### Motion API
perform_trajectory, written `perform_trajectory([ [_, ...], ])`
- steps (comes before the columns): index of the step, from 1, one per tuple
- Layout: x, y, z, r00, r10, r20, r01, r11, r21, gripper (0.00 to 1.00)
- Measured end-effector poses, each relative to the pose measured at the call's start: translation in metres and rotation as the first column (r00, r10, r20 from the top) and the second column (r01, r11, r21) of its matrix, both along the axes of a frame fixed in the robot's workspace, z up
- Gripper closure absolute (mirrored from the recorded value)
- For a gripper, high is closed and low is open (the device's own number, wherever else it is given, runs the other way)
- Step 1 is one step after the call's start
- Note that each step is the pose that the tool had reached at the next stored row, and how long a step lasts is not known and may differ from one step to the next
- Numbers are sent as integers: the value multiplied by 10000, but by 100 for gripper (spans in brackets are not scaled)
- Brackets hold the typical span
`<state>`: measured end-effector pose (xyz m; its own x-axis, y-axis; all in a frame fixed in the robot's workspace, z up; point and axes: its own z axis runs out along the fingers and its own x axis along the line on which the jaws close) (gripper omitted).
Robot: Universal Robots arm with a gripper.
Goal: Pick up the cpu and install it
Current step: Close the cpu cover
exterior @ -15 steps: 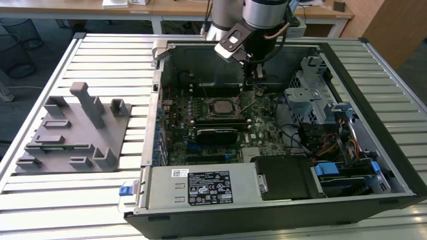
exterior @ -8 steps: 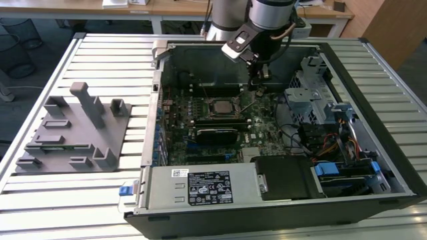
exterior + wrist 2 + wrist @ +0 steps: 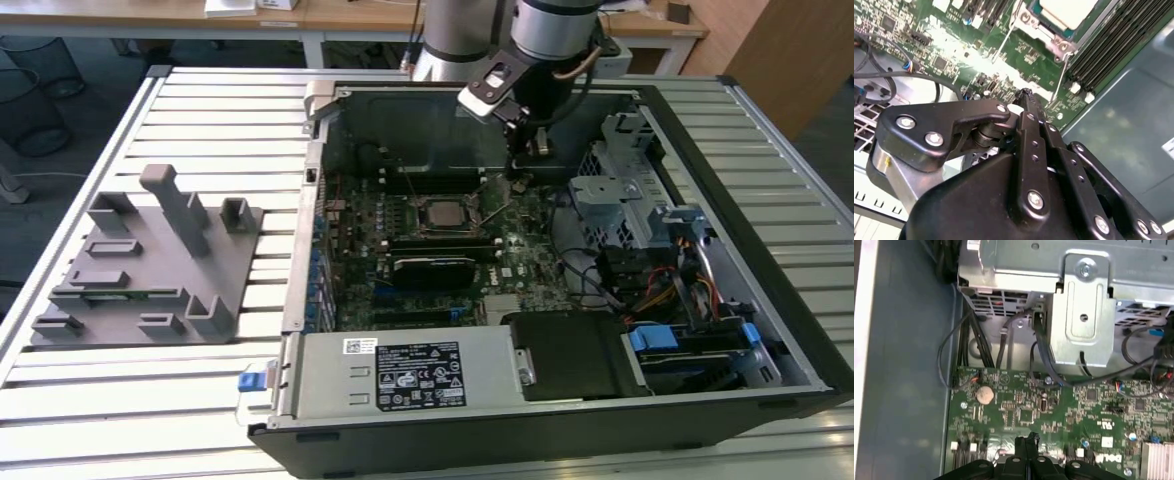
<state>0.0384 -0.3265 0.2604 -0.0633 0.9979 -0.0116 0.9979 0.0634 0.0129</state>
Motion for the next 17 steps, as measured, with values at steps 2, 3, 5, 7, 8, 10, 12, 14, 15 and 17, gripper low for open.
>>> perform_trajectory([
  [2, 31, 0, -15, 10000, 0, 0, 0, 10000, 0, 89],
  [3, 45, 0, -23, 10000, 0, 0, 0, 10000, 0, 89],
  [5, 69, 0, -41, 10000, 0, 0, 0, 10000, -2, 89],
  [7, 83, 0, -66, 10000, 0, -1, 0, 10000, -4, 89],
  [8, 85, 0, -110, 10000, -1, 0, 1, 10000, -3, 89],
  [10, 85, 0, -146, 10000, 0, 0, 0, 10000, -6, 89],
  [12, 80, 0, -162, 10000, 1, 0, -1, 10000, -6, 89],
  [14, 51, 0, -162, 10000, 0, -1, 0, 10000, -10, 89],
  [15, 35, 0, -163, 10000, 0, -1, 0, 10000, -8, 89],
  [17, 7, 0, -163, 10000, 0, 0, 0, 10000, -6, 89],
])
